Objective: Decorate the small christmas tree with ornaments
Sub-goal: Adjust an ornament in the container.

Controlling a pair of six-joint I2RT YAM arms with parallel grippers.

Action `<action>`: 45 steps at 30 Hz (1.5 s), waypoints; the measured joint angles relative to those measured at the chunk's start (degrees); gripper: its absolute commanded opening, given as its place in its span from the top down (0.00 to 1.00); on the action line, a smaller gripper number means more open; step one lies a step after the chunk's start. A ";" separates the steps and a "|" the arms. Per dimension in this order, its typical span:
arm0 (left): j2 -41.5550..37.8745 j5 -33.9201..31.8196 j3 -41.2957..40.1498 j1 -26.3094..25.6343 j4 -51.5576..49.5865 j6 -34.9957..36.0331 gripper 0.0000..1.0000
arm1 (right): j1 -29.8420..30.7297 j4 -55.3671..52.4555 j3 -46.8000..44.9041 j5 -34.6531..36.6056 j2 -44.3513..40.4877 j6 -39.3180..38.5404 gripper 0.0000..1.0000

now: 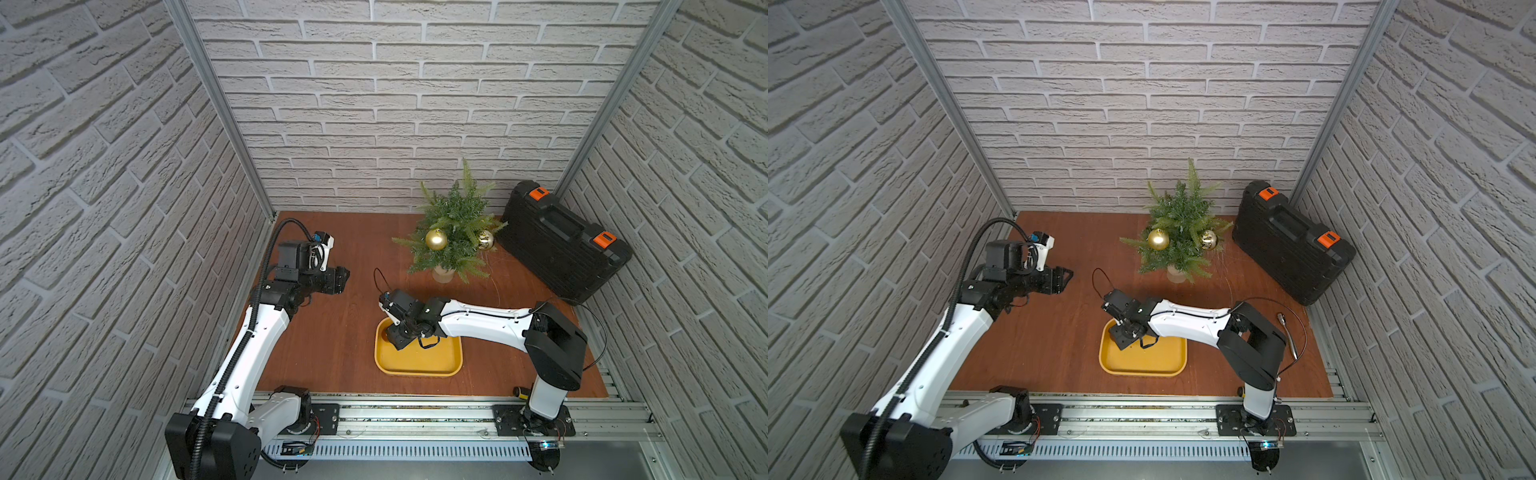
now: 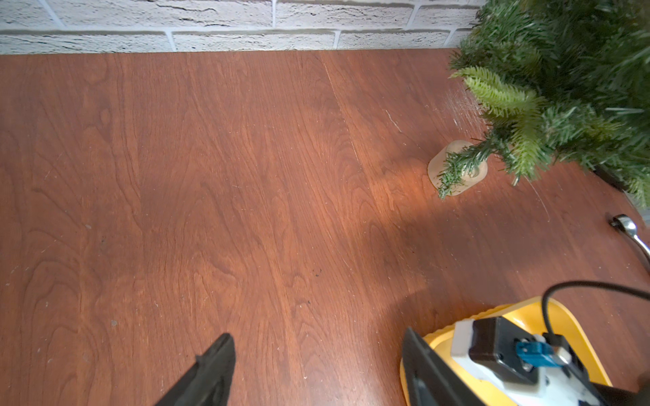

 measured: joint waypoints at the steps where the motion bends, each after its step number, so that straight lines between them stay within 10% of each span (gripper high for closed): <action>1: 0.00 0.09 0.00 0.04 0.00 0.00 0.25 | 0.00 0.04 0.39 -0.15 0.00 0.00 0.43; 32: 0.39 2.27 -0.37 0.79 0.39 -0.48 0.25 | 0.35 -5.05 2.10 1.36 3.67 2.84 0.55; 45: 0.39 2.25 -0.37 0.79 0.37 -0.50 0.25 | 1.07 -17.33 -3.06 9.35 -3.28 4.98 0.41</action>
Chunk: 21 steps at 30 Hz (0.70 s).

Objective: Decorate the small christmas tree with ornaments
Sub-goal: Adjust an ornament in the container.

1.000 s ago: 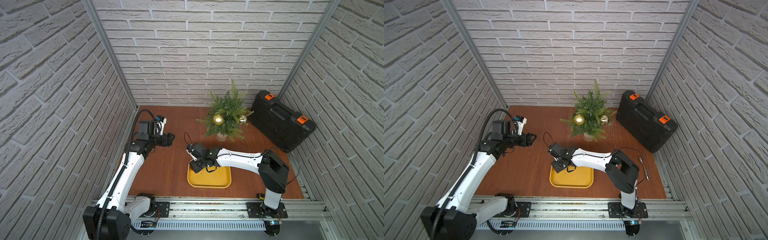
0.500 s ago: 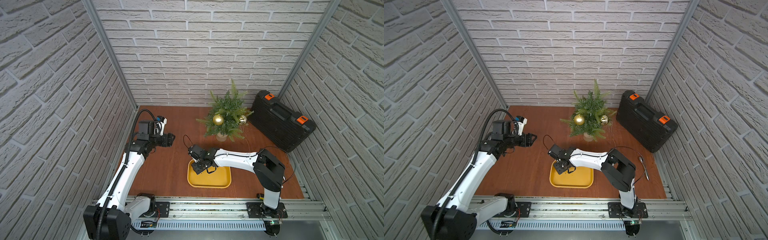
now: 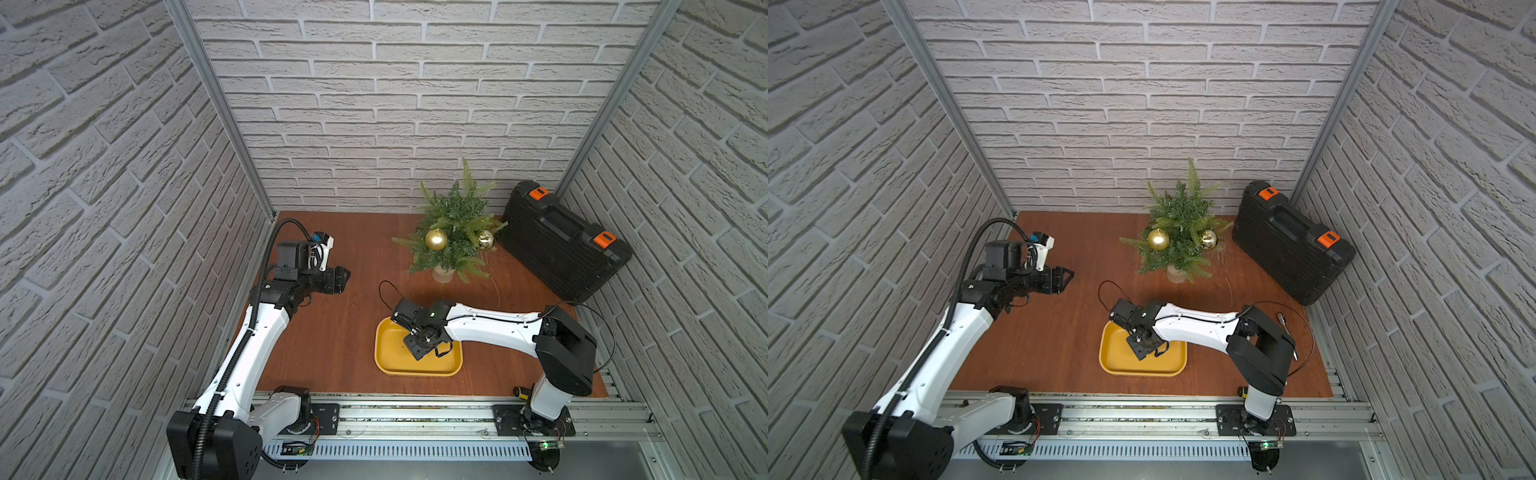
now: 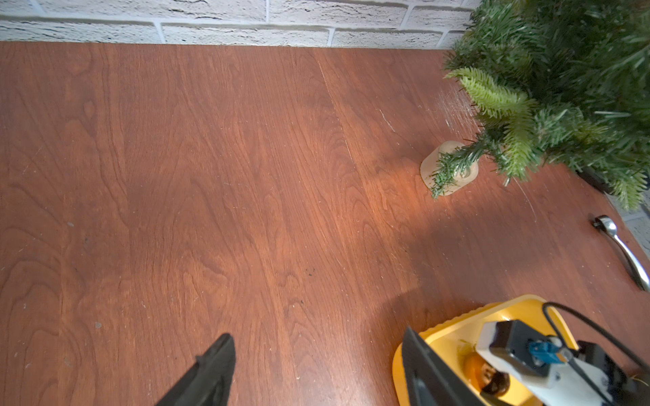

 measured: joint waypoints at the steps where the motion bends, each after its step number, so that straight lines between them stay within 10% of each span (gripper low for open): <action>1: 0.00 0.00 0.00 0.00 0.00 -0.02 0.25 | 0.00 -0.87 0.26 1.14 0.00 0.35 0.41; 12: 0.37 0.00 0.00 0.00 -0.02 0.00 0.25 | -1.36 -8.50 0.90 10.32 -1.95 3.80 0.41; 21: 0.37 0.00 0.00 0.07 -0.04 0.00 0.25 | -4.42 -3.48 -6.14 2.93 -8.52 6.91 0.42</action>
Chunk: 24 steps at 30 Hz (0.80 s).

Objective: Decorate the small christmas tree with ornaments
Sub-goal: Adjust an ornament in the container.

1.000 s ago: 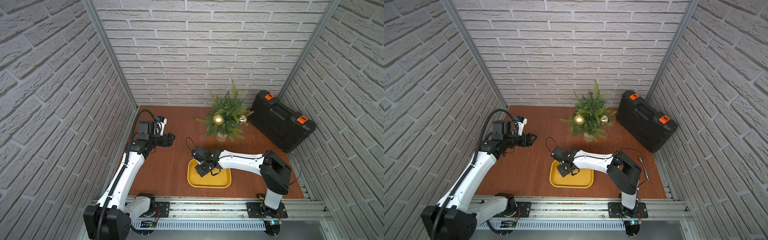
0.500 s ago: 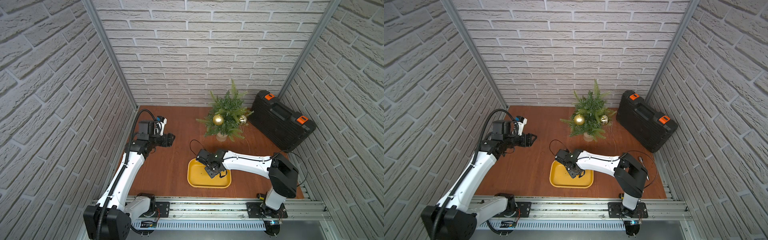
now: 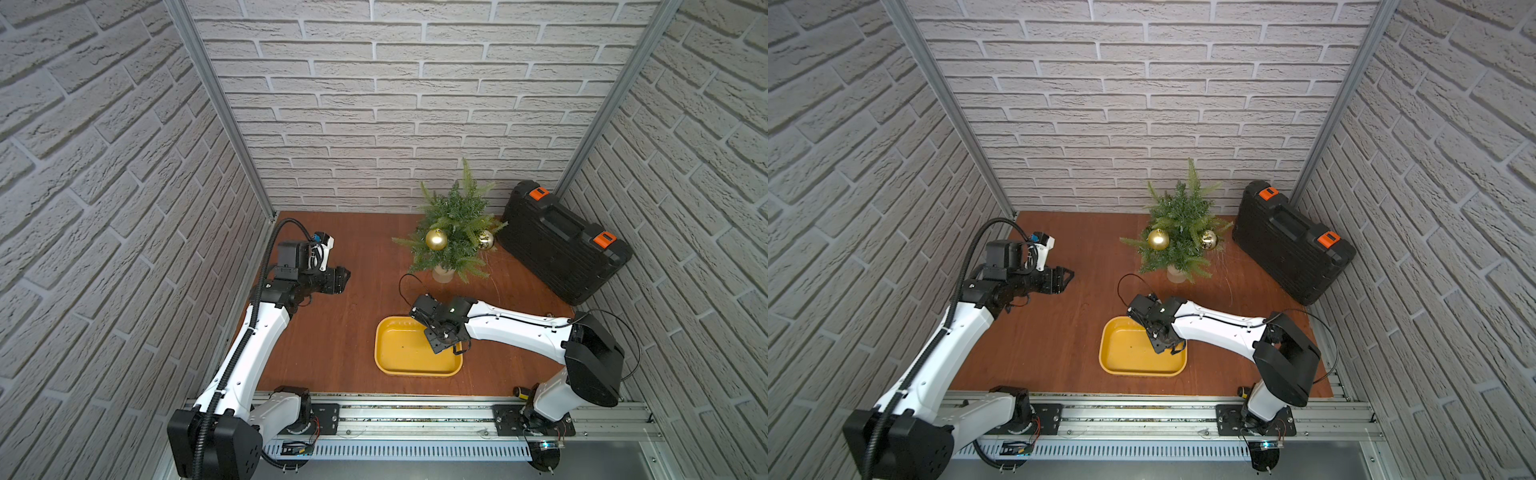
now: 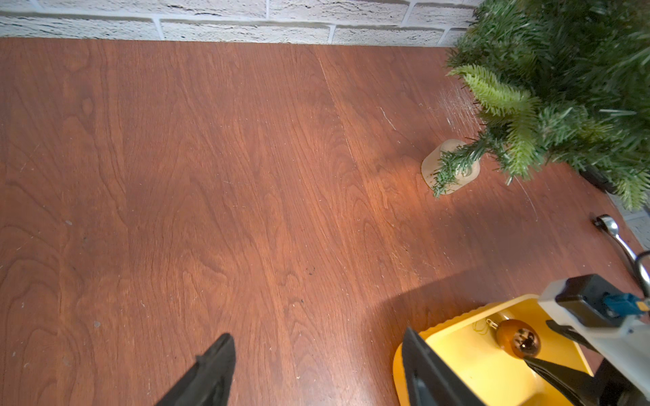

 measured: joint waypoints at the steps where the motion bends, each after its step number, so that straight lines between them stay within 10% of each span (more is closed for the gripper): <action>1: 0.00 0.00 0.00 0.04 0.02 0.00 0.25 | -0.20 0.48 -0.42 -0.76 0.00 0.20 0.41; 24: 0.00 0.02 0.00 0.09 0.02 0.00 0.25 | -0.66 11.85 0.00 -7.87 6.69 0.85 0.52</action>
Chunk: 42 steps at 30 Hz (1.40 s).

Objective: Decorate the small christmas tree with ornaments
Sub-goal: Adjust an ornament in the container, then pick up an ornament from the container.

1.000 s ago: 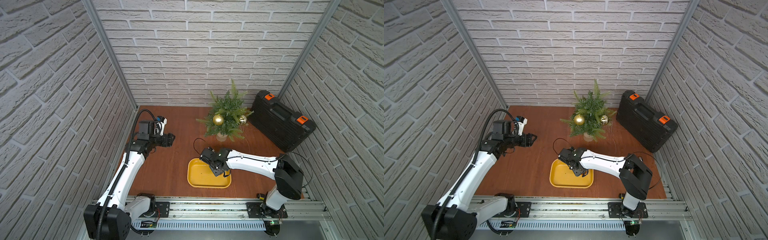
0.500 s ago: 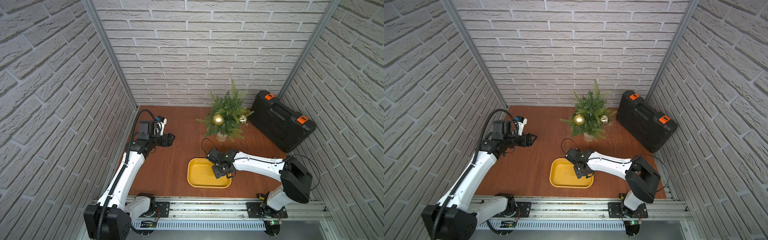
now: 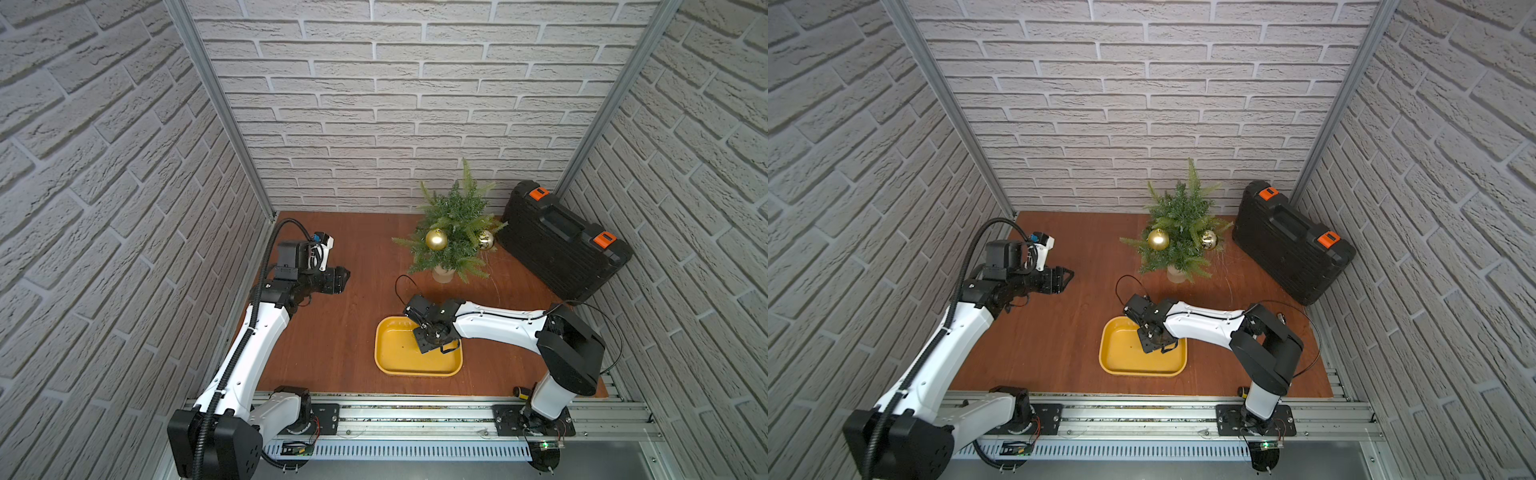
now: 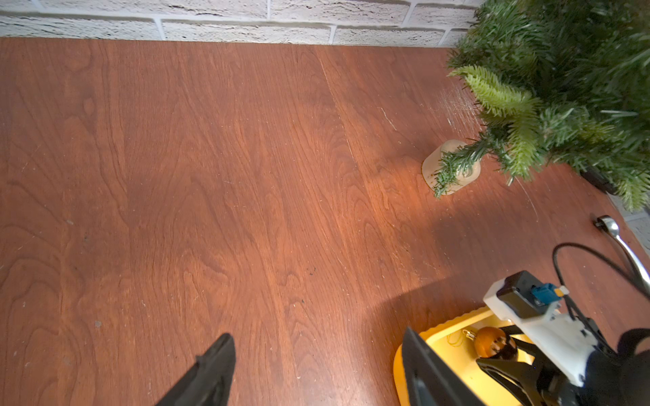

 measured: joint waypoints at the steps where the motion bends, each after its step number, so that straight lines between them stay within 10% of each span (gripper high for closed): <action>1: 0.00 0.00 0.00 0.00 -0.02 0.00 0.25 | 0.11 0.22 0.37 -0.72 0.00 -1.03 0.52; 17: 0.76 0.87 0.00 0.11 0.02 -0.04 0.26 | 1.05 -16.83 6.88 6.64 2.99 -11.21 0.39; 42: 0.76 1.29 0.00 0.11 0.00 -0.04 0.26 | -1.81 -8.55 0.50 6.29 -5.64 3.61 0.43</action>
